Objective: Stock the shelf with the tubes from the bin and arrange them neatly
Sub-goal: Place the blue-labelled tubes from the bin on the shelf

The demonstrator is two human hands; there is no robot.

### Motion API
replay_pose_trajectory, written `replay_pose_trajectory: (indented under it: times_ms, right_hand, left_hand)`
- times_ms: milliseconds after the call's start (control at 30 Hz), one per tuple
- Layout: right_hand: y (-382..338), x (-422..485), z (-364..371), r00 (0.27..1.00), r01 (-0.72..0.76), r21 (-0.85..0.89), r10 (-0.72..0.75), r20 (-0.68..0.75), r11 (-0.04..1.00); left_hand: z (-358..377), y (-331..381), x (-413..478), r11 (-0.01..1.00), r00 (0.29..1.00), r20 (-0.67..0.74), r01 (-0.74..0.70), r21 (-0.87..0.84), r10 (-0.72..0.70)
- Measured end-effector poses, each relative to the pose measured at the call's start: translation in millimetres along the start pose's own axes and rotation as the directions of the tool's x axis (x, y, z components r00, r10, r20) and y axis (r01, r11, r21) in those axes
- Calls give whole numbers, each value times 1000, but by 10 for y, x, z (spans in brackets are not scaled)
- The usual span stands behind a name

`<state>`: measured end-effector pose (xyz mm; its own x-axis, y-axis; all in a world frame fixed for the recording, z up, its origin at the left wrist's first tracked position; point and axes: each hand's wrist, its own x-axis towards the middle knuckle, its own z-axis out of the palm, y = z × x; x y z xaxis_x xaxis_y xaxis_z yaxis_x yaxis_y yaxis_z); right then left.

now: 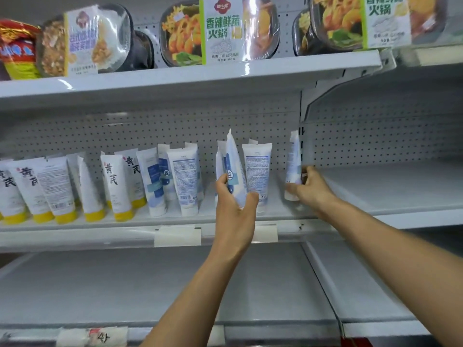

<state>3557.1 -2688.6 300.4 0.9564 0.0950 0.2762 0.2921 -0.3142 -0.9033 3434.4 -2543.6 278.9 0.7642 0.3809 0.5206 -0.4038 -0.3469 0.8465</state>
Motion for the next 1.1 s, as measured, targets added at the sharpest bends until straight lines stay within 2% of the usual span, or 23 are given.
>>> replay_pose_trajectory:
  times_ms: [267,700,833,900,933,967,1033,1100]
  right_hand:
    - [38,222,130,1000,-15,-199,12,-16,980]
    - [114,506,282,999,-11,-249,2,-37,969]
    - [99,408,226,999,-46,-244,47,-4,969]
    - [81,321,179,997,-54,-277,36,-69,959]
    - [70,256,152,992,-19,-285,-17,-124,958]
    - [49,172,129,979,45,-265,-95,-179,963]
    - [-35,-53,70,953,206,-91,-221,-207,974]
    - [-151,-317,19,952,302,109,-295,-79,947]
  left_hand:
    - [45,-156,108,1000,1000,28,-14,13,14]
    - [66,-228,210,998,998,36,-47,45,45]
    - [47,-211,168,996,997,43,-71,59,69]
    - [41,-196,138,995,996,41,-80,60,78]
    - [40,-188,119,994,996,40,-86,65,83]
    - [37,-177,95,993,995,40,-92,72,89]
    - [49,-157,57,992,994,35,-101,77,99]
    - [87,-139,30,991,994,22,-112,72,111]
